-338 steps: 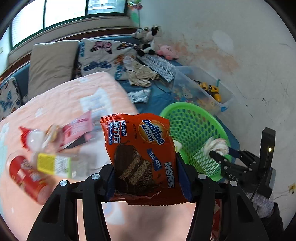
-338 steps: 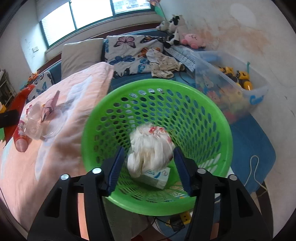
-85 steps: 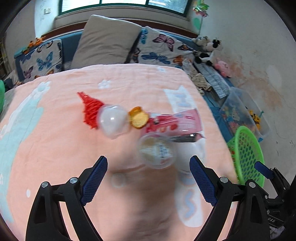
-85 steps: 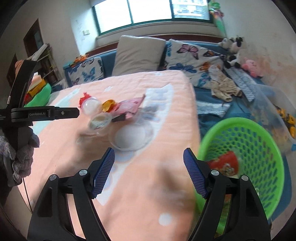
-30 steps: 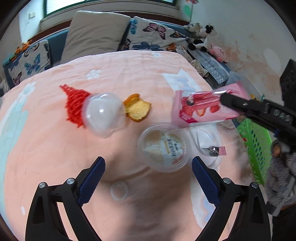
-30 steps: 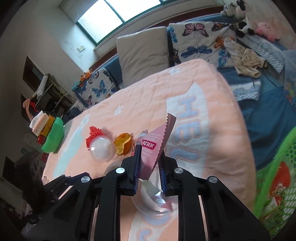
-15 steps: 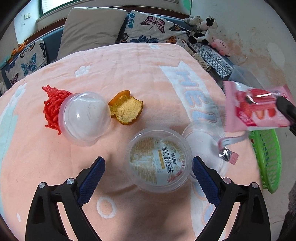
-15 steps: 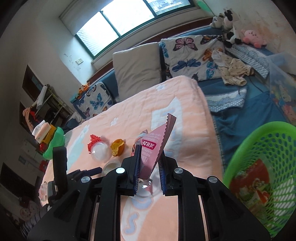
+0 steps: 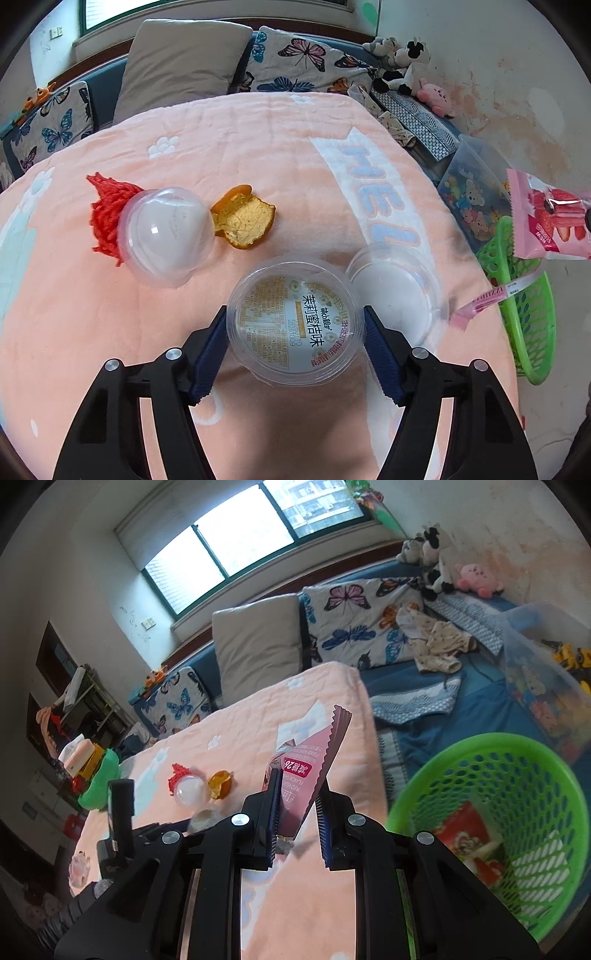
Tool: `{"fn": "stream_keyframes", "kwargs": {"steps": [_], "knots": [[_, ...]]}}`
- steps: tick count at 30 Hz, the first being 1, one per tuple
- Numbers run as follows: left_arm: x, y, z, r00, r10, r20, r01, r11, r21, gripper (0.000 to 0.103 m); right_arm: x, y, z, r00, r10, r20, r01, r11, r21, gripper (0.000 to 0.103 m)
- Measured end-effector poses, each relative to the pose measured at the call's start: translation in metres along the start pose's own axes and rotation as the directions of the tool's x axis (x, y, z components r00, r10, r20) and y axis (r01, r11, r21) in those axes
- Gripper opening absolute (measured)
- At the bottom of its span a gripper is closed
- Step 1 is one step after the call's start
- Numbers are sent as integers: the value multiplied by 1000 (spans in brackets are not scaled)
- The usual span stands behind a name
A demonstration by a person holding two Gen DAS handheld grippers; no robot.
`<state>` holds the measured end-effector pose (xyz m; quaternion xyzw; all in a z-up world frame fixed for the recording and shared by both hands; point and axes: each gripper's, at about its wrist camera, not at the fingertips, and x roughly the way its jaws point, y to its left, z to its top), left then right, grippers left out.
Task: Collect trash
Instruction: 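Carry wrapper and pudding cup to the green basket and release both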
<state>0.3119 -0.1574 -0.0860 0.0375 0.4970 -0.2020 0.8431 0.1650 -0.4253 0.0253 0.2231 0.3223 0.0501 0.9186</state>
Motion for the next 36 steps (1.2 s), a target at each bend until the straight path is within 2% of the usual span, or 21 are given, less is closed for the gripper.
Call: {"fn": "stream_keyframes", "kwargs": {"steps": [6, 13, 18, 24, 28, 29, 33, 36], "knots": [[-35, -14, 0, 998, -24, 51, 23, 999, 22, 67, -35, -17, -5, 996, -81, 46, 82, 997, -11, 19], [-67, -59, 2, 992, -80, 95, 71, 993, 89, 67, -66, -59, -21, 983, -177, 47, 176, 984, 33, 19], [-75, -100, 3, 987, -126, 97, 112, 984, 140, 67, -80, -81, -33, 961, -275, 38, 274, 961, 31, 20], [-70, -145, 1, 983, -170, 73, 153, 969, 194, 67, -85, -107, -53, 920, -392, -2, 392, 920, 14, 23], [-62, -174, 0, 980, -195, 51, 179, 958, 222, 67, -84, -124, -64, 909, -415, -29, 416, 909, 34, 29], [-60, -180, 0, 979, -200, 44, 185, 956, 226, 67, -84, -128, -64, 907, -420, -31, 421, 906, 42, 37], [-54, -202, -3, 976, -219, 23, 206, 947, 246, 67, -84, -138, -68, 905, -424, -42, 426, 902, 68, 48], [-49, -213, -5, 974, -227, 7, 217, 942, 255, 67, -85, -141, -70, 906, -421, -41, 423, 903, 72, 48]]}}
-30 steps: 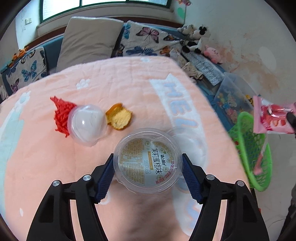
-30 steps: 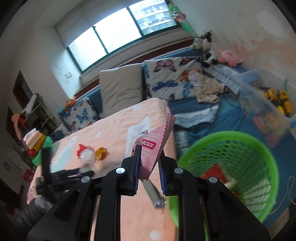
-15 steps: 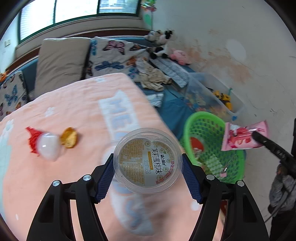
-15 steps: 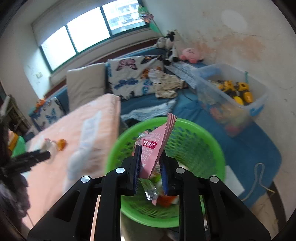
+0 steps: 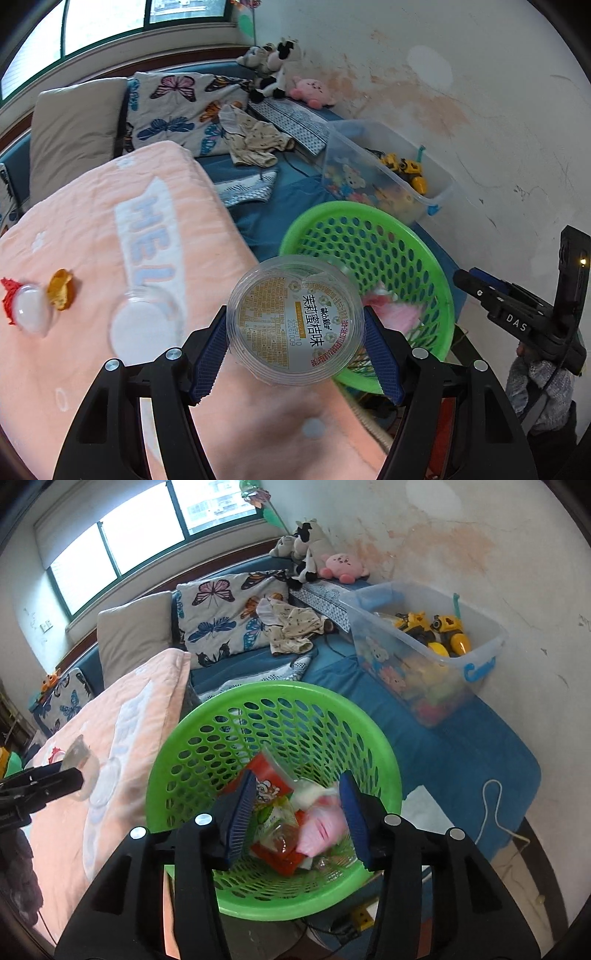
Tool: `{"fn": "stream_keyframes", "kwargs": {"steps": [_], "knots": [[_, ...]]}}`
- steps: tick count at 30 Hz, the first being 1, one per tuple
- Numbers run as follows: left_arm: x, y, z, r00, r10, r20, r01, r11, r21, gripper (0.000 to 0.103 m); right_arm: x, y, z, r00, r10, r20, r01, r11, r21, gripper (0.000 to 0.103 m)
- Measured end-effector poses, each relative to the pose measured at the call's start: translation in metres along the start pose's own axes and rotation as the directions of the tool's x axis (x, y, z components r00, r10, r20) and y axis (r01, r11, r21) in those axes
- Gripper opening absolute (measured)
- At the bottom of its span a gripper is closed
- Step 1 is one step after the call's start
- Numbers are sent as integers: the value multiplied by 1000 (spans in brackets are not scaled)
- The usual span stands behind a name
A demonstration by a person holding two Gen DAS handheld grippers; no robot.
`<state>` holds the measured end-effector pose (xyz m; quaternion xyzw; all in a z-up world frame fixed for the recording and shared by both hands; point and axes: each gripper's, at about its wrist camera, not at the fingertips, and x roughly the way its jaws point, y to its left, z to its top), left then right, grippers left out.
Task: Collect trash
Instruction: 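Carry wrapper and pudding cup to the green basket and release both, then reach the left tool to the red mesh ball toy and grasp its mesh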
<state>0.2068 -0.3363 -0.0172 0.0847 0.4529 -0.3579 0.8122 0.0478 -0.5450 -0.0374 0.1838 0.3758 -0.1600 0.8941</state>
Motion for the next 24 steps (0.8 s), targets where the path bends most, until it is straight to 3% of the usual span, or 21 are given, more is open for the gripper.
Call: {"fn": "stream_keyframes", "kwargs": {"steps": [16, 20, 24], "knots": [[43, -43, 0, 996, -47, -74, 50, 998, 43, 68, -27, -9, 1, 998, 24, 63, -24, 1000, -8, 57], [45, -45, 0, 996, -54, -73, 57, 998, 41, 80, -30, -8, 0, 997, 32, 68, -32, 999, -8, 58], [41, -41, -2, 996, -52, -74, 55, 998, 42, 80, -31, -4, 0, 997, 44, 68, -43, 999, -15, 59]]}}
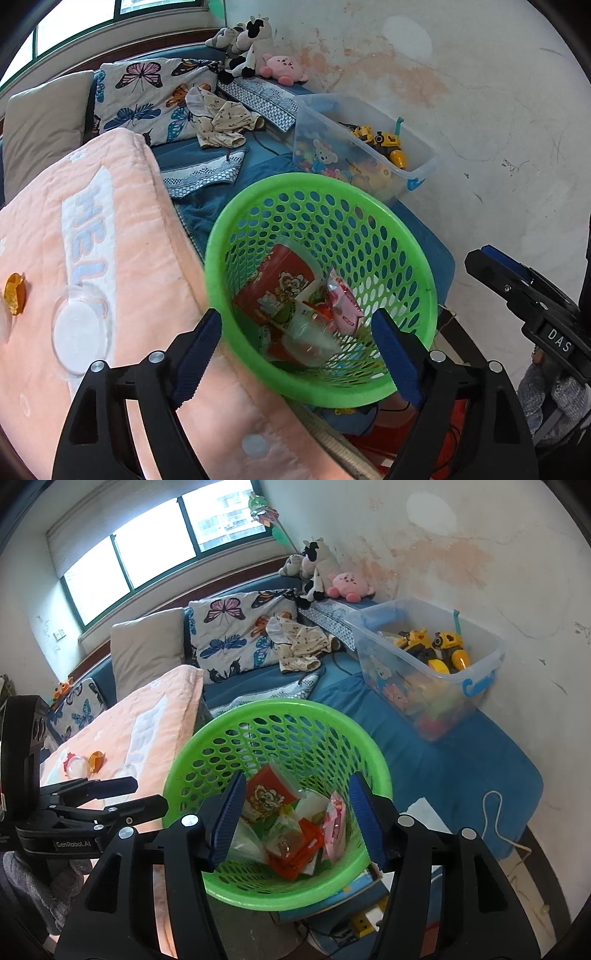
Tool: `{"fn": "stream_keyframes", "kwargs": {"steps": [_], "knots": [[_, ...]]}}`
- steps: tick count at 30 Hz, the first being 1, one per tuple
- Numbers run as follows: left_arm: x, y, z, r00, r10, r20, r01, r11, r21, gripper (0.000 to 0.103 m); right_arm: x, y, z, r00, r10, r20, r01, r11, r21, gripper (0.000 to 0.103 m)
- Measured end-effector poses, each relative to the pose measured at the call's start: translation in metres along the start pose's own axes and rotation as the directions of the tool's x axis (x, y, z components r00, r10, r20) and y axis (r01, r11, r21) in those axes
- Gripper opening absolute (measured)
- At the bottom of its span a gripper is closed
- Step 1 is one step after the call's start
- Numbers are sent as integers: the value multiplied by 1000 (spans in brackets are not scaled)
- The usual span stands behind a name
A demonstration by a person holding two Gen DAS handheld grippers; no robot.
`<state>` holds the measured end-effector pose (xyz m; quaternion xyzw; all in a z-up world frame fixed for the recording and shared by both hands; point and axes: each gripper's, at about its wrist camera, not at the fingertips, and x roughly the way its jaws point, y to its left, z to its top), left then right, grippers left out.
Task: Collect trash
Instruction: 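Reach the left tool to the red mesh ball toy and grasp its mesh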
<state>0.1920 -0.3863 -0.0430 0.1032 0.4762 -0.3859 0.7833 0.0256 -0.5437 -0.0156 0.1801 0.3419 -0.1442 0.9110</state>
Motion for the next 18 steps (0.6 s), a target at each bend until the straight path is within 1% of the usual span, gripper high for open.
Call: {"fn": "stream_keyframes", "kwargs": {"steps": [4, 9, 14, 18], "knots": [[-16, 13, -3, 999, 29, 20, -28, 1000, -13, 80, 2, 14, -1, 1000, 30, -6, -30, 999, -23, 59], [-41, 43, -8, 995, 88, 47, -86, 995, -54, 80, 4, 38, 1, 998, 69, -10, -69, 996, -62, 61], [-67, 88, -15, 985, 155, 72, -145, 981, -128, 80, 6, 72, 3, 992, 121, -22, -122, 986, -113, 63], [-87, 125, -21, 973, 217, 82, -199, 962, -189, 80, 8, 103, 1, 986, 164, -39, -168, 972, -164, 66]]}}
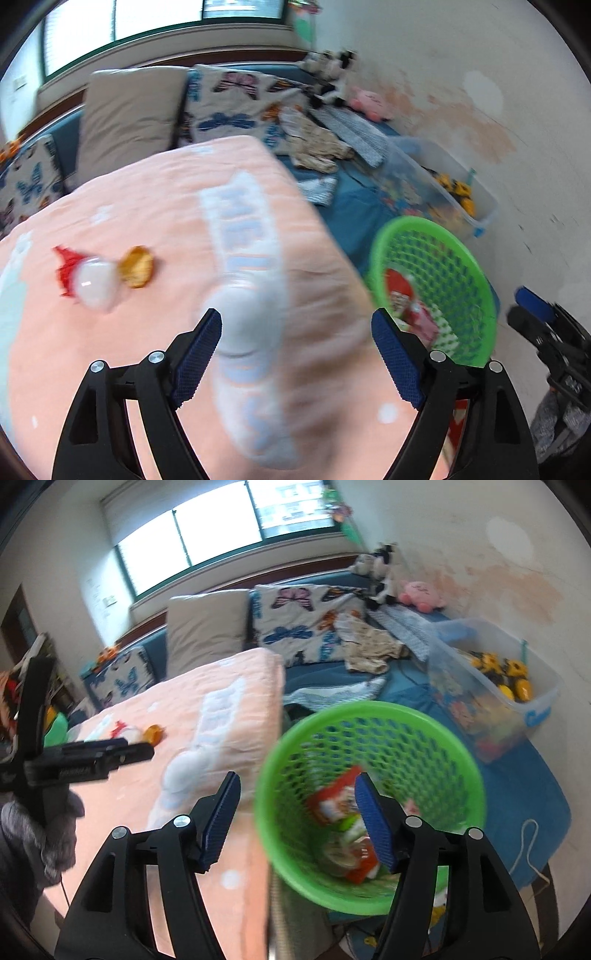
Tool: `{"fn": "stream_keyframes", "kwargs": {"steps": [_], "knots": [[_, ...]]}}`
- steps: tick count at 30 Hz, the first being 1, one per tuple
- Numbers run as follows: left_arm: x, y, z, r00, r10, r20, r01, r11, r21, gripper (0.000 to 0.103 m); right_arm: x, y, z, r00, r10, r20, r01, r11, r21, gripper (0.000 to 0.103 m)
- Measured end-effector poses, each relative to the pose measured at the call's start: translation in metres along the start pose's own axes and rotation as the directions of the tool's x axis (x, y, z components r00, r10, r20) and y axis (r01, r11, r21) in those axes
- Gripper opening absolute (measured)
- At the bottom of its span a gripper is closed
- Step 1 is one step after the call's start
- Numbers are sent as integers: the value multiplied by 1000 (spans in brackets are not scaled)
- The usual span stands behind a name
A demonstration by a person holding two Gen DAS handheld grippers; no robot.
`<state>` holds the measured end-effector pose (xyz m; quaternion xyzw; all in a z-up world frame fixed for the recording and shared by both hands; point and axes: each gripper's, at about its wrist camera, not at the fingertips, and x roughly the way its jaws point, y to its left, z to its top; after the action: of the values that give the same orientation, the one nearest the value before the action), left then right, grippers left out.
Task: Collect trash
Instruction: 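Reach the left tool to the red mesh ball toy and grasp its mesh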
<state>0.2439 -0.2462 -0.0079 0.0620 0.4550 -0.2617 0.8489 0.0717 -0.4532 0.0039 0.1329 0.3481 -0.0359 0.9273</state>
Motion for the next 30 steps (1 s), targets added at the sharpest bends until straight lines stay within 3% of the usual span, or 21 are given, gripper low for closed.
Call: {"fn": "stream_keyframes", "kwargs": {"steps": [8, 16, 24, 30], "knots": [[-16, 93, 6, 989, 145, 18, -140, 978, -156, 80, 19, 59, 9, 997, 71, -31, -74, 992, -103, 67], [-19, 169, 1, 979, 203, -3, -195, 935, -295, 80, 46, 103, 16, 989, 127, -80, -139, 976, -168, 70], [-17, 206, -6, 976, 215, -20, -208, 913, -351, 80, 64, 123, 6, 982, 132, -135, -157, 969, -191, 70], [-18, 209, -11, 977, 214, -19, -207, 913, -351, 80, 48, 125, 4, 977, 167, -132, -188, 968, -168, 71]]}}
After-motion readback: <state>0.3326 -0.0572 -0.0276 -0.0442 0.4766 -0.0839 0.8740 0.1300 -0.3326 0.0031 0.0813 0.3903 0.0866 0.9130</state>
